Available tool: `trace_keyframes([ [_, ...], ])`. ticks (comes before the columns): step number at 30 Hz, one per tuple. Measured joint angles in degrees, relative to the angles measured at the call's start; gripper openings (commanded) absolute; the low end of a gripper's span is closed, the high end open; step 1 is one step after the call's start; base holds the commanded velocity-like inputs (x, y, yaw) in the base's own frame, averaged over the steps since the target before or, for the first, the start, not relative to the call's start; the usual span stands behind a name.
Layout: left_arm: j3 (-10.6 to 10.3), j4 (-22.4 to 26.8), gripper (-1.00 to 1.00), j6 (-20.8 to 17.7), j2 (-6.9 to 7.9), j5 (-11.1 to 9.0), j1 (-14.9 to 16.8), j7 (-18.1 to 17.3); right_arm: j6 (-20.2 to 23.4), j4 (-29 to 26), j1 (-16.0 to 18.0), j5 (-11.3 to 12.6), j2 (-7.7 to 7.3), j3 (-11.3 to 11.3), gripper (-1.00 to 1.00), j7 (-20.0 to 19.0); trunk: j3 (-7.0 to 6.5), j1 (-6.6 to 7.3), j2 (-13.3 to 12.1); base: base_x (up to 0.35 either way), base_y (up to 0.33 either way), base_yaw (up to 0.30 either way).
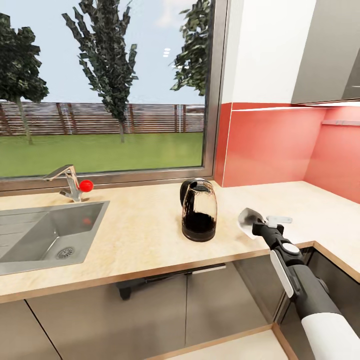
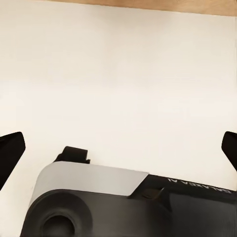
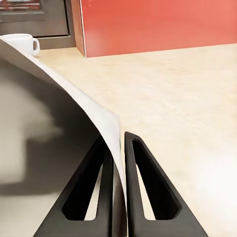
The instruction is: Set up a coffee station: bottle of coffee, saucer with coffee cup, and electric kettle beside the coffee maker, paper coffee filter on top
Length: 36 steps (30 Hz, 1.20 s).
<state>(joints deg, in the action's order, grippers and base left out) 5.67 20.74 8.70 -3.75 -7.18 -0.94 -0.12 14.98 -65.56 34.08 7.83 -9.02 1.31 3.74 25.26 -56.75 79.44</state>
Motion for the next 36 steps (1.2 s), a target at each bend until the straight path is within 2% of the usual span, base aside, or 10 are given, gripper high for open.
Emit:
trace_keyframes([
  [4, 1.1, 0.0, 1.00, 0.0, 0.00, 0.2, 0.0, 0.0, 0.1, 0.0, 0.0, 0.0, 0.00, 0.0, -1.00, 0.0, 0.00, 0.00, 0.0, 0.000, 0.000, 0.000],
  [14, 1.4, 0.0, 1.00, 0.0, -0.01, 0.2, 0.0, 0.0, 0.1, 0.1, 0.0, 0.0, 0.00, 0.0, -1.00, 0.0, 0.00, 0.00, 0.0, 0.000, 0.000, 0.000],
  [36, 1.5, 0.0, 1.00, 0.0, -0.04, 0.2, 0.0, 0.0, -0.1, 0.1, 0.0, 0.0, 0.00, 0.0, -1.00, 0.0, -3.95, 4.83, -8.8, 0.000, 0.000, 0.000],
])
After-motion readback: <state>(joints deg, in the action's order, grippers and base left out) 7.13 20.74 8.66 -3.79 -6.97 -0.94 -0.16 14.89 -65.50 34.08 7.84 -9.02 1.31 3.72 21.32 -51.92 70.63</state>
